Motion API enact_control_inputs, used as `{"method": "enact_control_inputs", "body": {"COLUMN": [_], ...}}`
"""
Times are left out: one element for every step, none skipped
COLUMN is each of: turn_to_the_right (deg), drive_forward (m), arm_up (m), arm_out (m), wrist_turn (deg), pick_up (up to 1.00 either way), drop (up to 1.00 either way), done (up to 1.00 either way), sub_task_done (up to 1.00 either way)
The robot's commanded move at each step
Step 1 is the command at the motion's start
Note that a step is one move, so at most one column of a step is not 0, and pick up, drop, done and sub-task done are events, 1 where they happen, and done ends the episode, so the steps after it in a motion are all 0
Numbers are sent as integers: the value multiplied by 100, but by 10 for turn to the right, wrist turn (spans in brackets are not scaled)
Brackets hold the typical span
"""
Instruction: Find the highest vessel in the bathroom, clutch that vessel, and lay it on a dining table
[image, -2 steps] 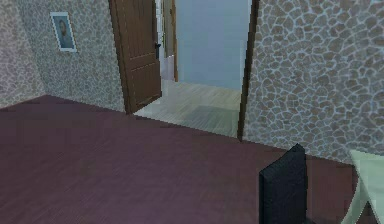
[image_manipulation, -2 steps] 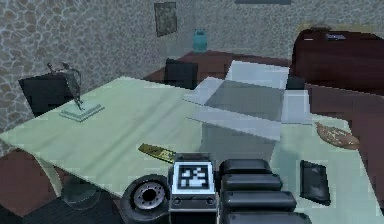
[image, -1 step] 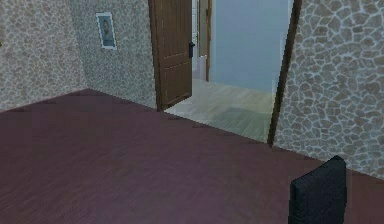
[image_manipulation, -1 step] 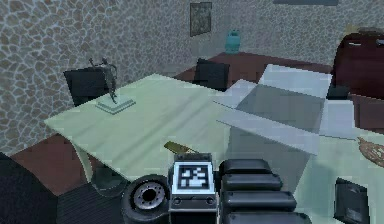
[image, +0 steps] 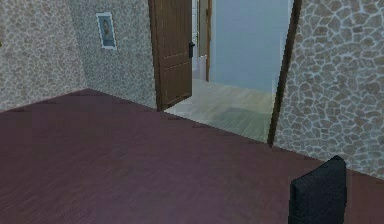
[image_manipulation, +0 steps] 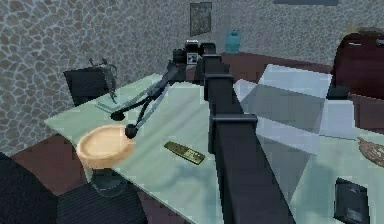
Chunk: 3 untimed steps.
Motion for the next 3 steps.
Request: {"method": "enact_control_inputs", "body": {"turn_to_the_right": [0, 0, 0], "drive_forward": [0, 0, 0], "arm_up": [0, 0, 0], "arm_out": [0, 0, 0], "wrist_turn": [450, 450, 390], "pick_up": [0, 0, 0], "drop": [0, 0, 0], "done": [0, 0, 0], "sub_task_done": [0, 0, 0]}}
